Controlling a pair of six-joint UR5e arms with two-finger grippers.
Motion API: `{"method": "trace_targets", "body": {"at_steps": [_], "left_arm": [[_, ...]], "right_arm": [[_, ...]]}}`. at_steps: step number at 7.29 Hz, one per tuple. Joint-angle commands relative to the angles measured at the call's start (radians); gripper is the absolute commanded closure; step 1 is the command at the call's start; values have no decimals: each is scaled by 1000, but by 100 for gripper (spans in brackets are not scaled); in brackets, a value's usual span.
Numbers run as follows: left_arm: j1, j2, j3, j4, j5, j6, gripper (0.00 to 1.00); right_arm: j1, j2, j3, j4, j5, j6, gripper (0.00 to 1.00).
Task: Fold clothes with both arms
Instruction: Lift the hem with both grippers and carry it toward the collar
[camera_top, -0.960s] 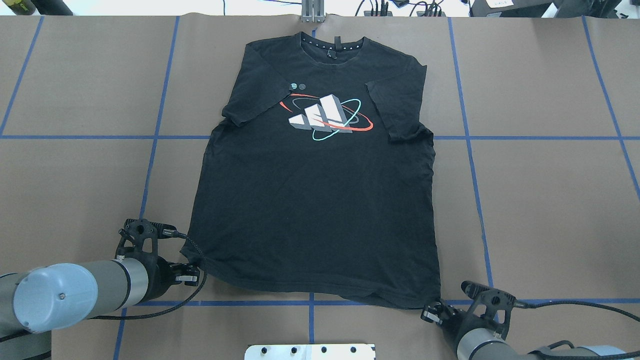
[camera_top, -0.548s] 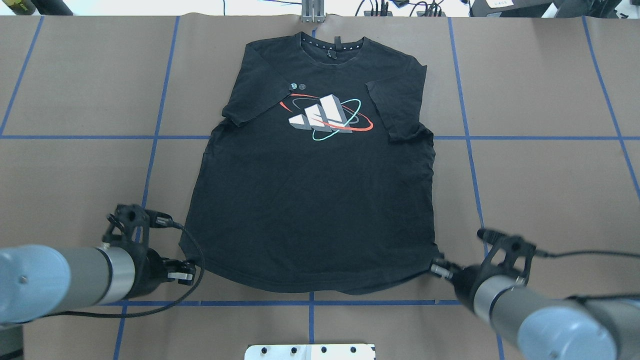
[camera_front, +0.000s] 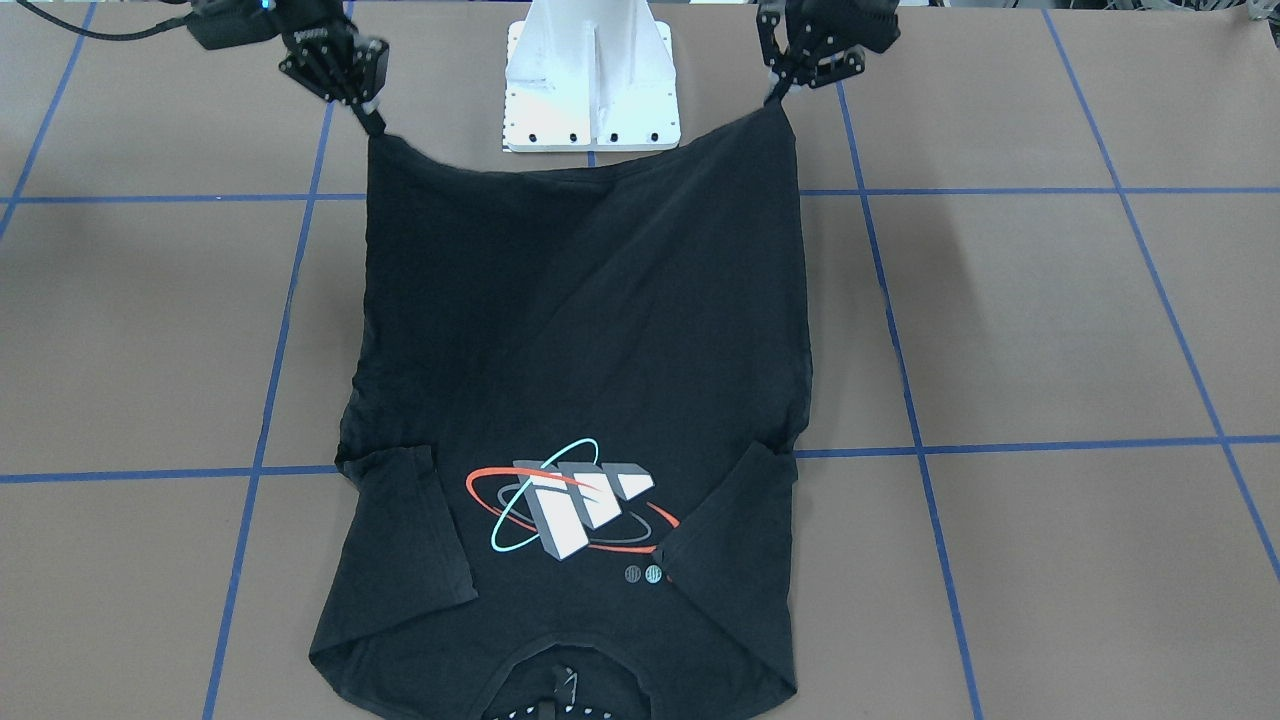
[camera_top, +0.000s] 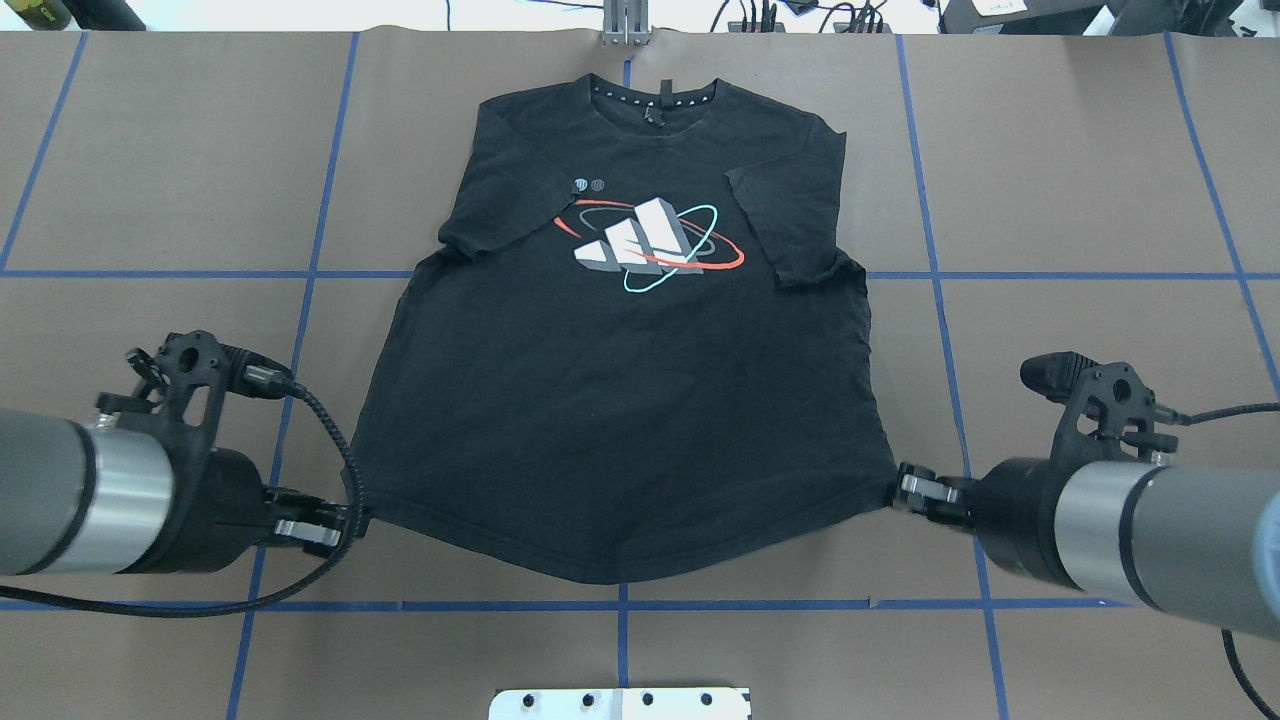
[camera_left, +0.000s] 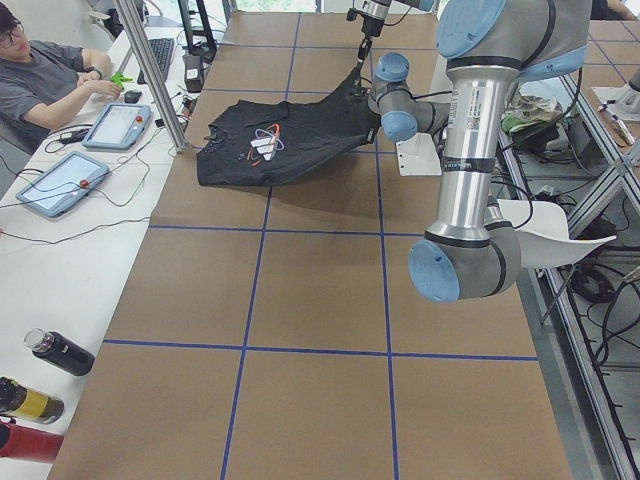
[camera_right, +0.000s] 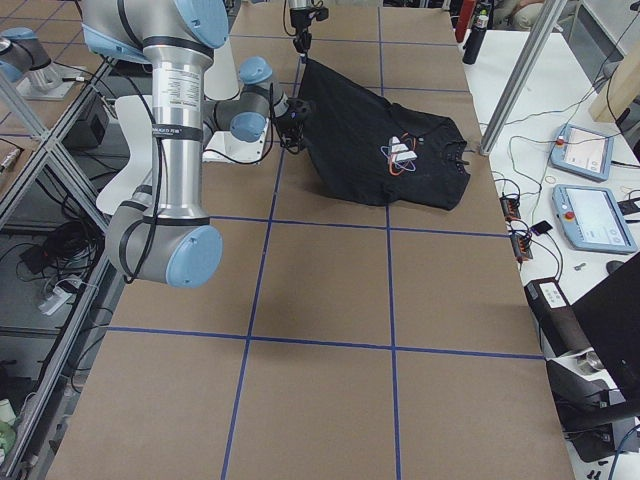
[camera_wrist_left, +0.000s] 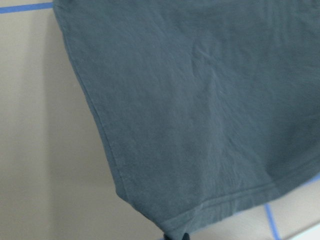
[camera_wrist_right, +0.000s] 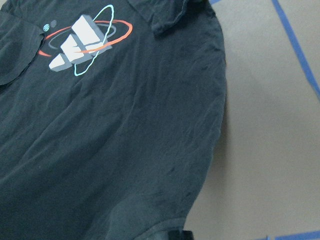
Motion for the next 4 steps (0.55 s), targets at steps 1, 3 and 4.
{"method": "trace_targets", "body": {"at_steps": [1, 3, 4], "left_arm": [[8, 40, -126, 12, -110, -11, 100], [104, 106, -230, 12, -151, -12, 100], [110, 99, -220, 12, -140, -32, 100]], "right_arm": [[-126, -13, 88, -3, 100, -6, 100], [-200, -22, 135, -6, 102, -7, 100], [-162, -22, 135, -21, 99, -9, 100]]}}
